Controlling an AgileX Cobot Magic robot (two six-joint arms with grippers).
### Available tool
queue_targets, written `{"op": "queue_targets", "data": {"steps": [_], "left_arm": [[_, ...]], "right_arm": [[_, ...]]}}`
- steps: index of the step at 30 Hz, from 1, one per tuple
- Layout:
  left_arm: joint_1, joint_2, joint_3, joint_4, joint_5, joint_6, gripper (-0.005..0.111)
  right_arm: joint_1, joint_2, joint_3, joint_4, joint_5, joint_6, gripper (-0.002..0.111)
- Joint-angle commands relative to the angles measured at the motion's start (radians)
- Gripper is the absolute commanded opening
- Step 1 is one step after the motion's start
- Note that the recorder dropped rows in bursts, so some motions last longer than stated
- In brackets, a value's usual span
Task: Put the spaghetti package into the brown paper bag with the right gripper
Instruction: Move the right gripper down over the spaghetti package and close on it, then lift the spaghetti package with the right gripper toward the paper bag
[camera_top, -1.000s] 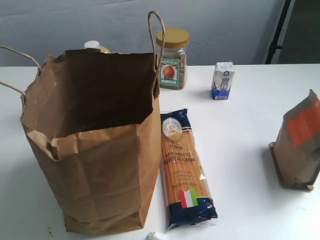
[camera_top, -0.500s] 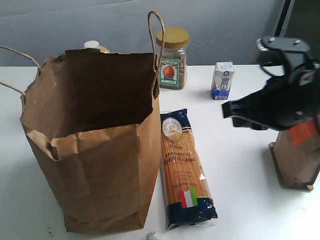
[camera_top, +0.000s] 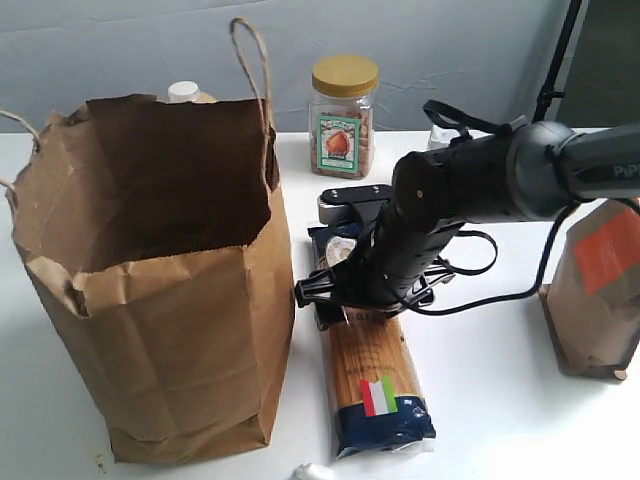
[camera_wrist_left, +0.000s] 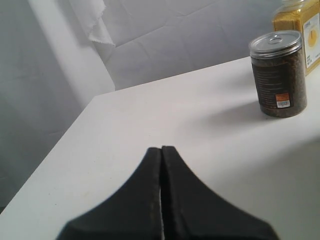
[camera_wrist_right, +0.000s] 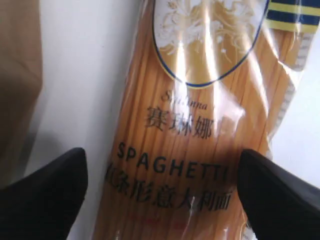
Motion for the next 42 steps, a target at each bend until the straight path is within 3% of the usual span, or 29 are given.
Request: {"op": "queue_targets", "data": {"steps": [1, 13, 16, 19, 20, 31, 42], "left_arm": [[-0.002, 0.002, 0.005, -0.005, -0.005, -0.004, 0.000], [-0.002, 0.002, 0.005, -0.005, -0.007, -0.004, 0.000], [-0.002, 0.002, 0.005, -0.005, -0.007, -0.004, 0.000], [-0.002, 0.002, 0.005, -0.005, -0.007, -0.004, 0.000], [-0.002, 0.002, 0.005, -0.005, -0.007, -0.004, 0.000], [-0.002, 0.002, 0.005, -0.005, -0.007, -0.004, 0.000], [-0.002, 0.002, 0.005, -0.005, -0.007, -0.004, 0.000]], "right_arm": [[0.002, 0.029, -0.007, -0.050, 0.000, 0.022, 0.076], [0.002, 0.141, -0.007, -0.084, 0.045, 0.051, 0.073], [0.003, 0.160, -0.007, -0.101, 0.084, 0.077, 0.053], [0.003, 0.165, -0.007, -0.144, 0.123, 0.101, 0.007], [0.003, 0.165, -0.007, -0.154, 0.129, 0.105, 0.001], [-0.009, -0.008, 0.020, -0.217, 0.100, 0.154, 0.000], [-0.022, -0.353, 0.271, -0.219, -0.227, 0.247, 0.000]]}}
